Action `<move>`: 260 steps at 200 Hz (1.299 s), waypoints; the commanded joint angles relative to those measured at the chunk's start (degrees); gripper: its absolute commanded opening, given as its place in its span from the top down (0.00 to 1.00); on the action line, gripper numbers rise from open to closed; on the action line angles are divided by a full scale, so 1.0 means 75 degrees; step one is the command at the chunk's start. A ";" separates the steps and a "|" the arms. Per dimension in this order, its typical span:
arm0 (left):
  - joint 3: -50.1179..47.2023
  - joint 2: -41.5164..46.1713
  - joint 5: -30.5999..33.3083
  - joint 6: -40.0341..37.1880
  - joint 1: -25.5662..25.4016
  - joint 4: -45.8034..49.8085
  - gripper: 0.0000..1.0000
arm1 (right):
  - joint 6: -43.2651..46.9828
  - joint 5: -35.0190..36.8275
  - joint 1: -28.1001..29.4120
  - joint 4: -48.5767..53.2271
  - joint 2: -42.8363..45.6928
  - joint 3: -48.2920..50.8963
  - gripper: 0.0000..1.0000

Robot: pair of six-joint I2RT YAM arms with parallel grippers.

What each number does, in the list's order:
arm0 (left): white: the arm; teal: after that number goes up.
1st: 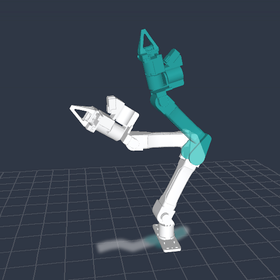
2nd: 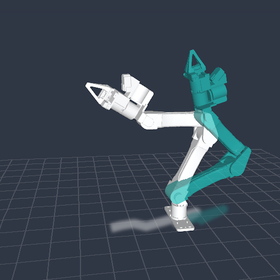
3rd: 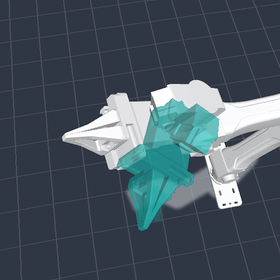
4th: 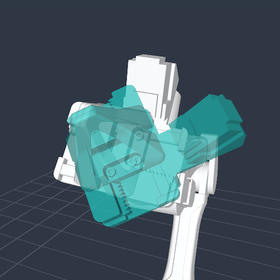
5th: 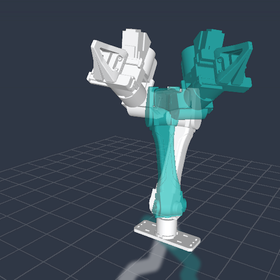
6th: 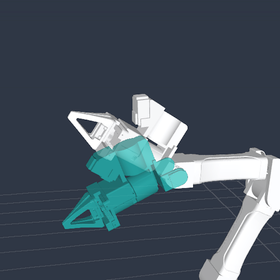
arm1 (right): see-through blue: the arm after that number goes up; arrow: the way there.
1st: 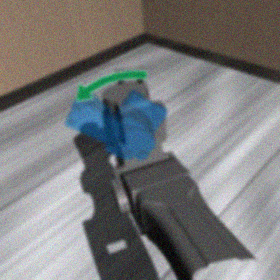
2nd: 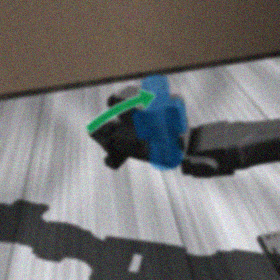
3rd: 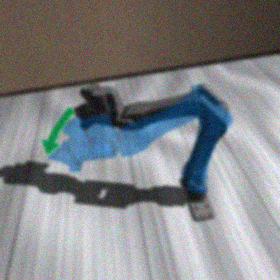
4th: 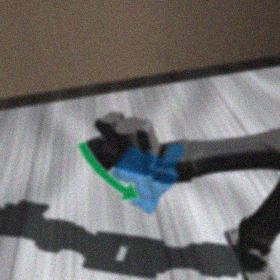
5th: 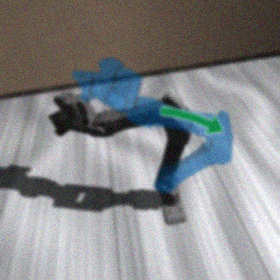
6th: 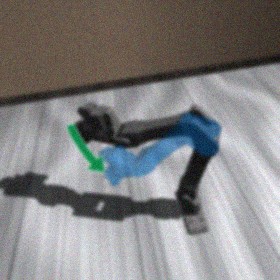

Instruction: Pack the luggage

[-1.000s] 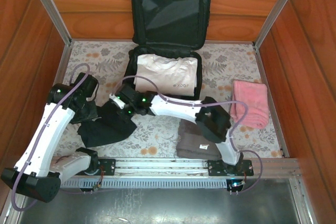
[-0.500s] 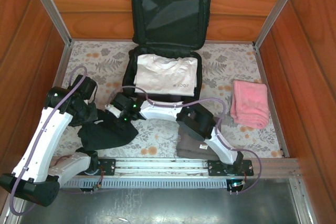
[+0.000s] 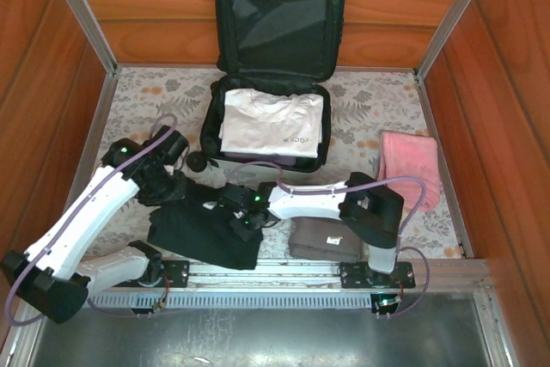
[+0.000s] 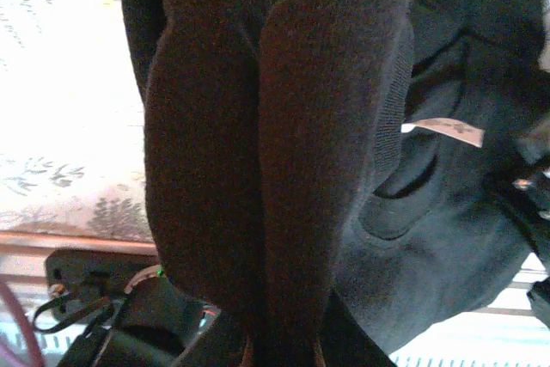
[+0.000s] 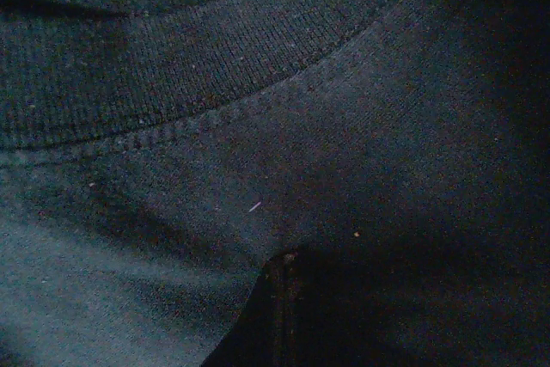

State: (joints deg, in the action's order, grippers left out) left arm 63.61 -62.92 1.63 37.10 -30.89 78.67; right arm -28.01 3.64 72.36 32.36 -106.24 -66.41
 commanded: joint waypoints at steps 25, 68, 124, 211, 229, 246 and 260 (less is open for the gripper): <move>-0.0499 -0.0771 -0.0145 0.0069 -0.0228 -0.1445 1.00 | -0.0721 0.2157 -0.0324 0.1256 0.0460 0.0878 0.93; -0.0952 -0.1177 0.0970 0.0394 -0.0223 -0.1661 1.00 | -0.0543 0.2784 -0.0471 0.1975 0.1166 0.0278 0.48; -0.1978 -0.0964 0.1415 0.1131 -0.0158 -0.2248 1.00 | -0.2031 0.2042 -0.0530 0.1305 0.2672 0.1242 0.34; -0.2950 -0.0384 0.1451 0.1839 -0.0065 -0.2952 1.00 | -0.2527 0.1851 -0.1116 -0.0251 0.1331 0.1229 0.22; -0.3162 -0.0262 0.1392 0.1948 -0.0030 -0.3099 1.00 | -0.2478 0.1777 -0.1197 -0.0358 0.0918 0.1094 0.22; -0.3275 -0.0187 0.1377 0.2089 -0.0029 -0.3164 1.00 | -0.2430 0.1608 -0.1216 -0.0570 0.0512 0.0994 0.22; -0.3374 -0.0143 0.1323 0.2174 -0.0035 -0.3243 1.00 | -0.2400 0.1414 -0.1207 -0.0782 0.0185 0.0939 0.22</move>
State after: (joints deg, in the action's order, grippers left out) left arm 39.33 -65.10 11.27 50.72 -31.46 55.59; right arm -45.60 16.88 63.07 29.74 -101.03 -58.24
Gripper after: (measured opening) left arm 0.123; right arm 0.780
